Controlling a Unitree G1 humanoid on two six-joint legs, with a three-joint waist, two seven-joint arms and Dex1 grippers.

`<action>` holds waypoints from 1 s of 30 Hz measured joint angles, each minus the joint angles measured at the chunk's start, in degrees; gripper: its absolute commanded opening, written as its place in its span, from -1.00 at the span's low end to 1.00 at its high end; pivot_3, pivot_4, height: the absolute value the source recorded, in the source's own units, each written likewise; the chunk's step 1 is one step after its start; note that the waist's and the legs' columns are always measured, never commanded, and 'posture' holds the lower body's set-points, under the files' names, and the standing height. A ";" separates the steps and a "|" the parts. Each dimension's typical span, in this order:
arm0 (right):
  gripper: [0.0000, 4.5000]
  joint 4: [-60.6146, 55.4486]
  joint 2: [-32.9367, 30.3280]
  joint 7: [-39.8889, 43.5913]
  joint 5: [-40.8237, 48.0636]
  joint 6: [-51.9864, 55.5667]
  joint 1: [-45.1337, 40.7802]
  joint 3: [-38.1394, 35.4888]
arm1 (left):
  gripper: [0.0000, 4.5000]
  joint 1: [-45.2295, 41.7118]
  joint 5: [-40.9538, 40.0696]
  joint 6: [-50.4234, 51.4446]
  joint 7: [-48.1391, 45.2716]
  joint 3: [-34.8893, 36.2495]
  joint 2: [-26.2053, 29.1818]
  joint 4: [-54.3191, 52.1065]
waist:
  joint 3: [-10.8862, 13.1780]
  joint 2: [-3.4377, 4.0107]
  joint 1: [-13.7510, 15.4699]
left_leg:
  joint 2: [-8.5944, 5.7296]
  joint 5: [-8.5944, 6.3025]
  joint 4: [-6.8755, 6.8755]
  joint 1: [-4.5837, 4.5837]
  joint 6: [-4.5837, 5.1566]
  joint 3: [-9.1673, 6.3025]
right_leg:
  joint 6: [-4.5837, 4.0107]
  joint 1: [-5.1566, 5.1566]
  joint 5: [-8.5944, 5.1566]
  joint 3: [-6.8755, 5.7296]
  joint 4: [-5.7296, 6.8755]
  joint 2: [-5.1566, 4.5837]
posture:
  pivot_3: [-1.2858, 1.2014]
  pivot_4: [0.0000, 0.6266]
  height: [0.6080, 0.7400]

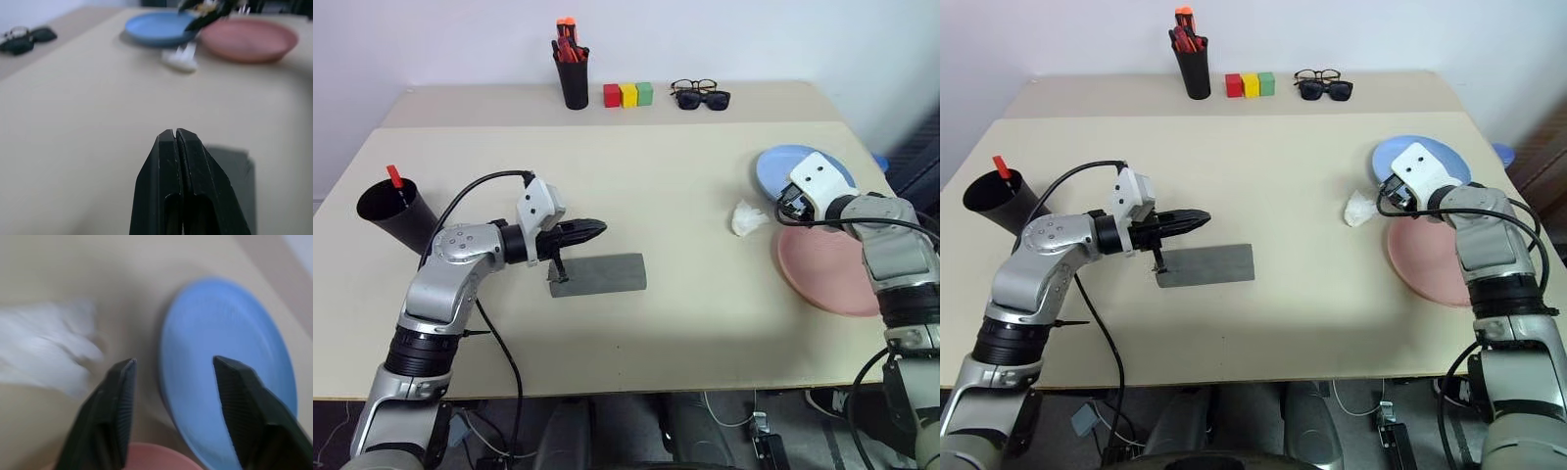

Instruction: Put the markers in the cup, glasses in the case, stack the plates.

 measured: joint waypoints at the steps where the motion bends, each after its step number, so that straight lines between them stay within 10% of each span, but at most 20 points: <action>1: 0.03 3.96 0.76 -0.64 -0.52 -1.52 -1.86 0.58 | -1.00 0.25 -0.38 0.29 0.53 -0.03 -0.34 -0.90 | 0.00 0.00 -0.07 | 0.00 0.00 0.00 0.02 0.00 0.01 | 0.00 0.00 0.00 0.01 0.00 0.00 | 0.03 -0.52 1.00; 8: 0.03 20.92 4.96 -3.09 -3.42 -9.78 -8.55 3.25 | -1.00 1.93 -1.60 2.53 4.83 -0.16 -2.40 -3.32 | 0.01 0.02 0.00 | 0.00 0.00 -0.01 0.02 0.00 0.00 | 0.00 0.01 0.00 0.02 0.01 0.01 | 0.03 -0.52 1.00; 13: -0.99 24.59 5.16 -4.21 -4.10 -11.99 -9.97 3.48 | -1.00 3.45 -1.72 2.83 6.31 -0.03 -2.40 -4.09 | 0.02 0.04 0.08 | -0.01 0.00 -0.01 0.02 -0.01 0.00 | 0.00 0.01 0.01 0.02 0.01 0.00 | 0.03 -0.52 1.00; 17: -0.99 23.04 4.99 -5.82 -4.72 -15.17 -9.53 3.48 | -1.00 3.62 -2.67 2.82 8.17 0.90 -2.91 -3.71 | 0.03 0.06 -0.02 | -0.01 0.00 -0.01 0.02 0.00 -0.01 | 0.00 0.01 0.01 0.02 0.01 0.01 | 0.03 -0.52 1.00; 30: -0.99 -36.98 -12.08 10.69 6.95 -0.20 29.97 -15.45 | -1.00 2.51 -2.64 0.78 8.41 1.82 -2.72 1.91 | 0.04 0.19 1.93 | -0.05 -0.01 0.06 -0.04 0.01 -0.09 | 0.04 0.08 -0.02 -0.06 -0.03 -0.02 | 0.03 -0.52 1.00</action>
